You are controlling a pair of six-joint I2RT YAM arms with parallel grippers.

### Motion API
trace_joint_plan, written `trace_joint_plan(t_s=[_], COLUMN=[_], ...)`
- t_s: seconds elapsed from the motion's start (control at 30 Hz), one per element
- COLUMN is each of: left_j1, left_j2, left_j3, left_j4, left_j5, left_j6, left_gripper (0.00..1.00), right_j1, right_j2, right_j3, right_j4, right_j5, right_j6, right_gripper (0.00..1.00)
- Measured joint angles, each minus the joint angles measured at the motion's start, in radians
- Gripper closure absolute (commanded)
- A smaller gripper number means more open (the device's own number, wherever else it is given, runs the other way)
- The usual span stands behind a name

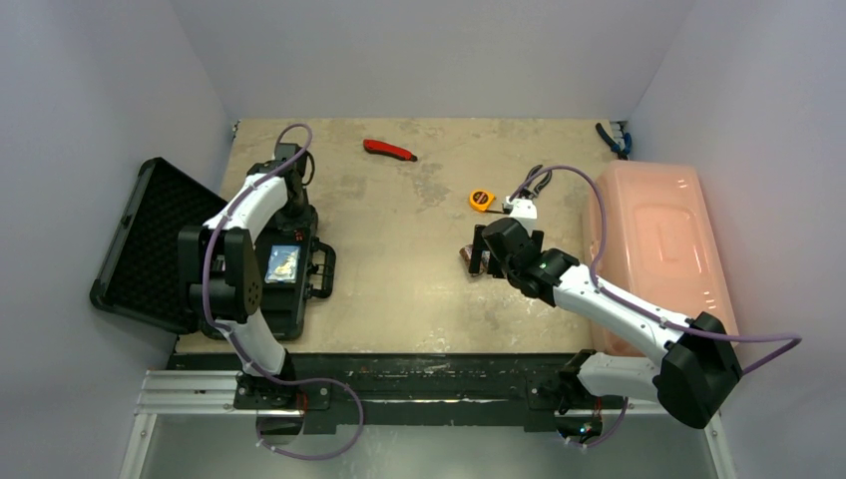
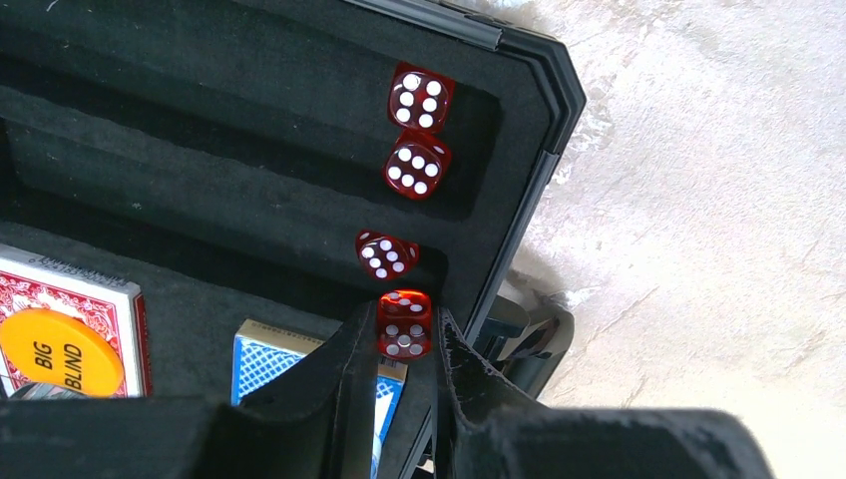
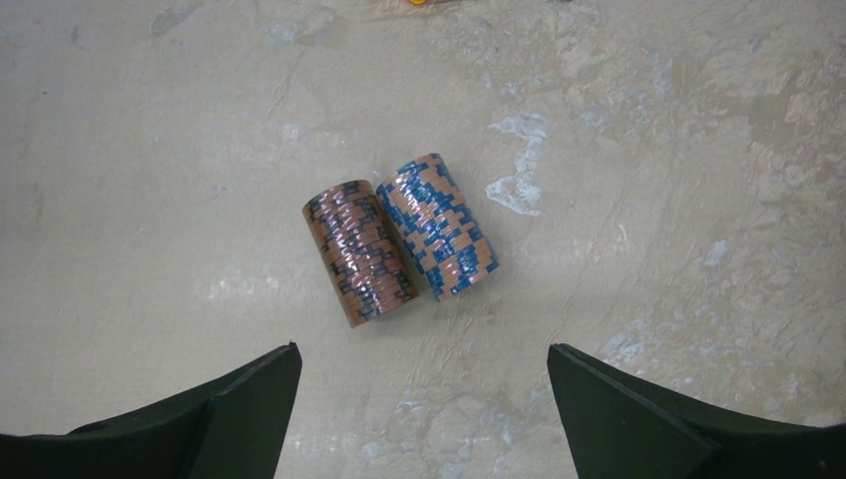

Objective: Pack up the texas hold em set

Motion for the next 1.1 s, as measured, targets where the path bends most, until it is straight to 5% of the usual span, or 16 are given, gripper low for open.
trace_joint_plan(t_s=[0.67,1.1], left_j1=[0.000,0.000], left_j2=[0.000,0.000], left_j3=[0.000,0.000], left_j4=[0.001,0.004], left_j5=[-0.004,0.000], left_j6=[-0.010,-0.010], left_gripper=[0.63,0.57], right_j1=[0.000,0.000], right_j2=[0.000,0.000], right_j3=[0.000,0.000], right_j4=[0.000,0.000], right_j5=[0.000,0.000], right_j6=[-0.001,-0.002], right_gripper=[0.01,0.01])
